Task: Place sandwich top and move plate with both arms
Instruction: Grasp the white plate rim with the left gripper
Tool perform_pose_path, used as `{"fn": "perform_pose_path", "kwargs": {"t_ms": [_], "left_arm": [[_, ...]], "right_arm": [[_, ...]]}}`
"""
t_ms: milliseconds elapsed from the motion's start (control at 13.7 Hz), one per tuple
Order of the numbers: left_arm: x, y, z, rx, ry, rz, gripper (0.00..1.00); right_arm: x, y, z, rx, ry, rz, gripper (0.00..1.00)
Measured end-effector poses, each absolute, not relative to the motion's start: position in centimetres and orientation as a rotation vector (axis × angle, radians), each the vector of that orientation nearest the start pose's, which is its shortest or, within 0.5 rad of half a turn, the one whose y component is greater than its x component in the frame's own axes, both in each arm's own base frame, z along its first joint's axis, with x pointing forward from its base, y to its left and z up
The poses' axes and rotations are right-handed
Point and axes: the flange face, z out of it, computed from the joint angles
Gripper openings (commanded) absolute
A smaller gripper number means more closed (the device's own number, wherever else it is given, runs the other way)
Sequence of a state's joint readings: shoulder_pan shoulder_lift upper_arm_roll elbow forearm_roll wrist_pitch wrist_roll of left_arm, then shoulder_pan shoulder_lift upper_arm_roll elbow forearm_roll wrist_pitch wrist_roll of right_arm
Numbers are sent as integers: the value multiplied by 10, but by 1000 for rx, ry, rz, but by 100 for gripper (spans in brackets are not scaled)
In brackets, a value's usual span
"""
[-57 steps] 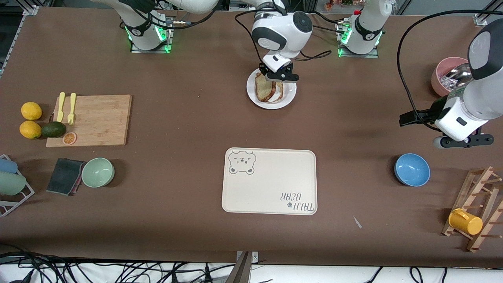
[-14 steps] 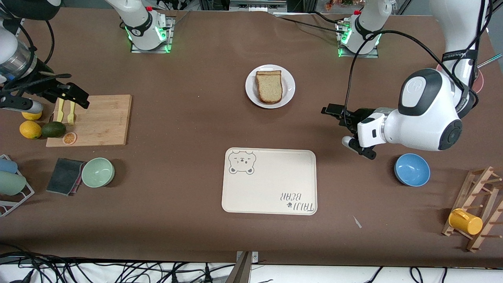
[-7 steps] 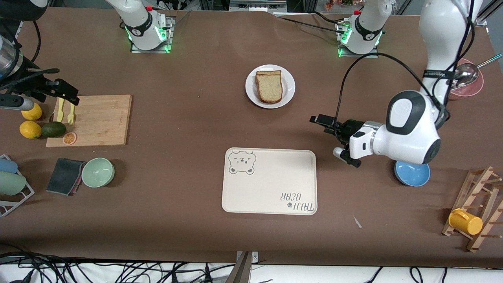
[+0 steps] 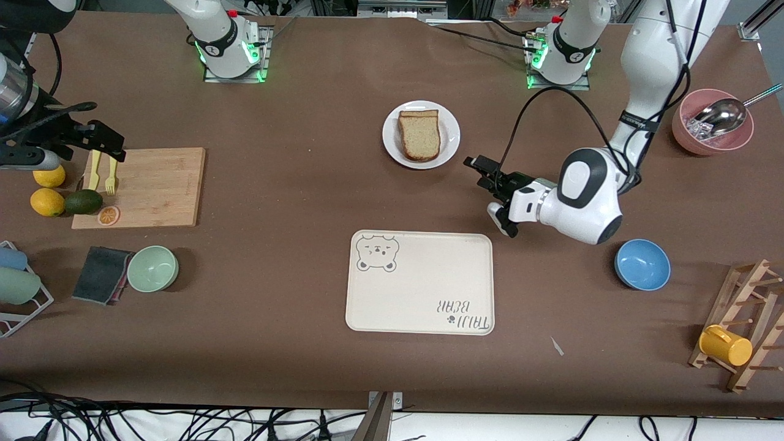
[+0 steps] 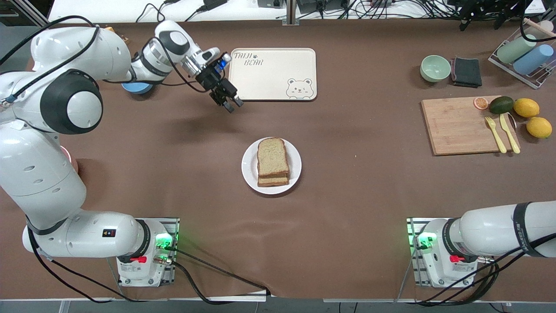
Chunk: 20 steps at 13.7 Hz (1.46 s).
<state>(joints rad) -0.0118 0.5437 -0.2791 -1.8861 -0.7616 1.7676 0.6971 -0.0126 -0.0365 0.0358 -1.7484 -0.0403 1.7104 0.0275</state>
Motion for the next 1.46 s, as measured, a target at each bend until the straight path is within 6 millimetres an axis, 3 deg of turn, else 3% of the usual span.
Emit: {"fn": "perform_pose_path", "kwargs": {"t_ms": [293, 512, 659, 878, 1463], "left_arm": [[478, -237, 172, 2063, -592, -450, 99], [458, -234, 162, 2096, -598, -444, 98], [453, -231, 161, 2097, -602, -446, 96], [450, -228, 160, 2097, -605, -446, 82], [450, -228, 160, 2085, -641, -425, 81]], "right_arm": [[550, 22, 565, -3183, -51, 27, 100], [549, 32, 565, -3183, -78, 33, 100], [548, 29, 565, -3183, -72, 37, 100], [548, 28, 564, -3180, -63, 42, 100], [548, 20, 563, -3141, 0, 51, 100]]}}
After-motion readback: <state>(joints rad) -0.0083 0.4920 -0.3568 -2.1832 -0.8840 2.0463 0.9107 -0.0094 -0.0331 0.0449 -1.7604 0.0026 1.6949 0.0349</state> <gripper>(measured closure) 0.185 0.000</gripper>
